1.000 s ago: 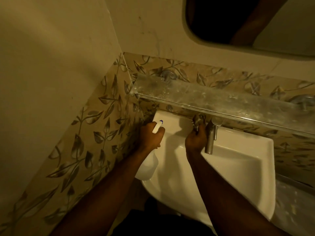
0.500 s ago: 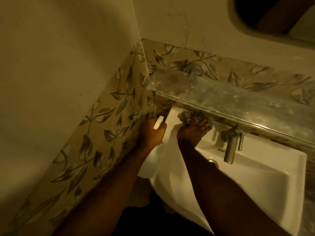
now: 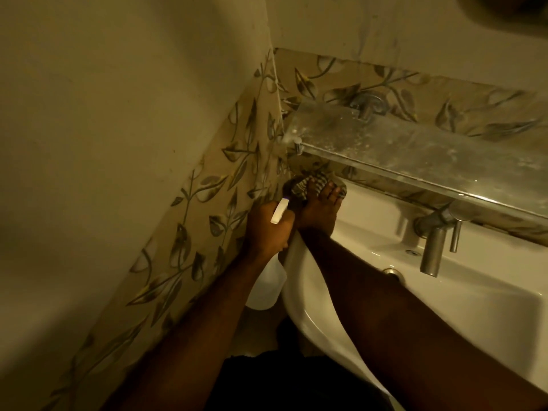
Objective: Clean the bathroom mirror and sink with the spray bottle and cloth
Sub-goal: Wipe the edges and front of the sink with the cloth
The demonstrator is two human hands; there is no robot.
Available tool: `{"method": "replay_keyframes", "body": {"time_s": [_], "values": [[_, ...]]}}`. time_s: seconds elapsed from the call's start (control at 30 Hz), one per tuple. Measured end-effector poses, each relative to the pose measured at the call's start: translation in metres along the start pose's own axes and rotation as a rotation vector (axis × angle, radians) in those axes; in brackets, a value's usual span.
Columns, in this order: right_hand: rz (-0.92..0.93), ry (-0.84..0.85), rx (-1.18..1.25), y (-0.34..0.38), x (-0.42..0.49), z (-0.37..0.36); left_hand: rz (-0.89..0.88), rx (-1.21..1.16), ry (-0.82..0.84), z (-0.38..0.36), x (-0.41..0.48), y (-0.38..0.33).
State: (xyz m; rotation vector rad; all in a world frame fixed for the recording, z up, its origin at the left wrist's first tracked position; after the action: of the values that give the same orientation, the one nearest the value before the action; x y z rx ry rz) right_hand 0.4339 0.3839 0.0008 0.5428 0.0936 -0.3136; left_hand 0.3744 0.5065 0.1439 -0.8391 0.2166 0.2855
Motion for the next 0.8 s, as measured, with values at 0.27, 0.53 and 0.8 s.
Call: {"method": "replay_keyframes", "body": {"time_s": [0.27,0.53,0.8], "values": [[0.114,0.082,-0.037,0.001,-0.032,-0.002,-0.015,0.07,0.062,-0.006,-0.025,0.026],[0.143,0.158,0.039,0.003,-0.086,-0.02,0.097,0.084,0.105,-0.007,-0.057,0.067],[0.239,0.214,-0.082,0.006,-0.138,-0.036,0.094,0.087,0.111,-0.006,-0.084,0.088]]}}
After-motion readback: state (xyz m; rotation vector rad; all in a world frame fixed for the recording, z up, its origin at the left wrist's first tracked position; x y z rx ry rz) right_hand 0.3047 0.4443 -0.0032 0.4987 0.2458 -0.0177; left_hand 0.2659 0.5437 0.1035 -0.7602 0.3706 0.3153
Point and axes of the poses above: each hand's wrist, its own x-axis towards the middle knuckle, its own z-axis out of the back of the hand, y = z × x, the point moved 5 cm from there along x, towards the middle knuckle, and after that the axes turned 2 degrees about z, right-handed, at the moved point
